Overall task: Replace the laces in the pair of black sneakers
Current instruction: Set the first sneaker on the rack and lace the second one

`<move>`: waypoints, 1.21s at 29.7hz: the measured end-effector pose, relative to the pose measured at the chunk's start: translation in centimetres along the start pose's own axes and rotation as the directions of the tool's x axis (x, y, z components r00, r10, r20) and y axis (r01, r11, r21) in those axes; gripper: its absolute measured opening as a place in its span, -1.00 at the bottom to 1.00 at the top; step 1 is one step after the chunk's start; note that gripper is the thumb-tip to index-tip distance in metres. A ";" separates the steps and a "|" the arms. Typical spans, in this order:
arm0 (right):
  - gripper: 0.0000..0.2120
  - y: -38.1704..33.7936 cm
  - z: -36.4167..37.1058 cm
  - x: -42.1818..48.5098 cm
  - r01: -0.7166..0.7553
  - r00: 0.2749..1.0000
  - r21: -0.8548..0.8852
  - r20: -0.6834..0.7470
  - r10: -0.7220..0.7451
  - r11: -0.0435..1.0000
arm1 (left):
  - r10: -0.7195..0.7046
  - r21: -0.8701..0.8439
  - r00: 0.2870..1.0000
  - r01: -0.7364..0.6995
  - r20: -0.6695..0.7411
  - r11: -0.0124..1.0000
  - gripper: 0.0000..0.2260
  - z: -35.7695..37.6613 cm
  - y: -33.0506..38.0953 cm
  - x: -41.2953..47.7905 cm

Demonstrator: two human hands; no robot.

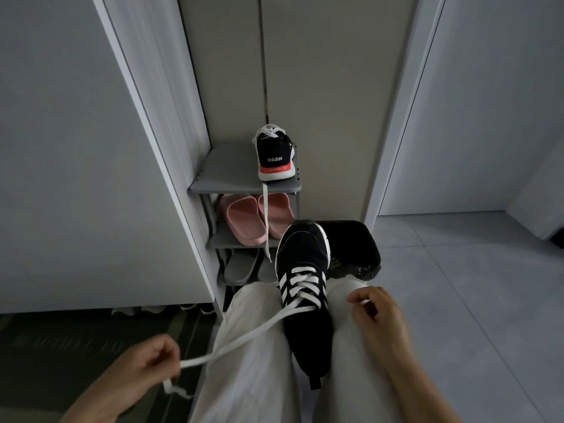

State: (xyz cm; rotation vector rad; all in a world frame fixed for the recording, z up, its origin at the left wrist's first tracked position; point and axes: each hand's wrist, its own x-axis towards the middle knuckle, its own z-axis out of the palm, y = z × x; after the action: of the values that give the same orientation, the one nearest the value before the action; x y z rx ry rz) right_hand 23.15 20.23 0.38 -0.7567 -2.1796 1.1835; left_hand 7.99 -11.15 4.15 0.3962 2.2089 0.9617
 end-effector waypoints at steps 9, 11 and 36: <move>-0.73 -2.9 1.6 -1.5 0.458 0.887 -0.164 0.148 -0.437 0.874 | 0.415 0.231 0.894 -0.374 -0.166 0.898 -0.92 5.7 7.6 1.5; -0.69 -3.2 3.1 -2.4 0.503 0.854 -0.189 0.256 -0.453 0.843 | 0.470 0.284 0.844 -0.399 -0.257 0.872 -0.93 7.2 9.3 3.7; -0.66 -8.2 6.1 -4.7 -0.204 0.702 0.516 0.669 -0.243 0.832 | 0.399 -0.668 0.886 -0.149 0.238 0.729 -0.74 5.2 13.7 0.3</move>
State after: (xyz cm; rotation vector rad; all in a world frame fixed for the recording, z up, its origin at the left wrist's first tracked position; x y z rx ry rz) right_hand 20.43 9.89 3.68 0.0349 -2.1492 2.2602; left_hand 11.43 1.05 11.54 0.5409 1.3828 1.5849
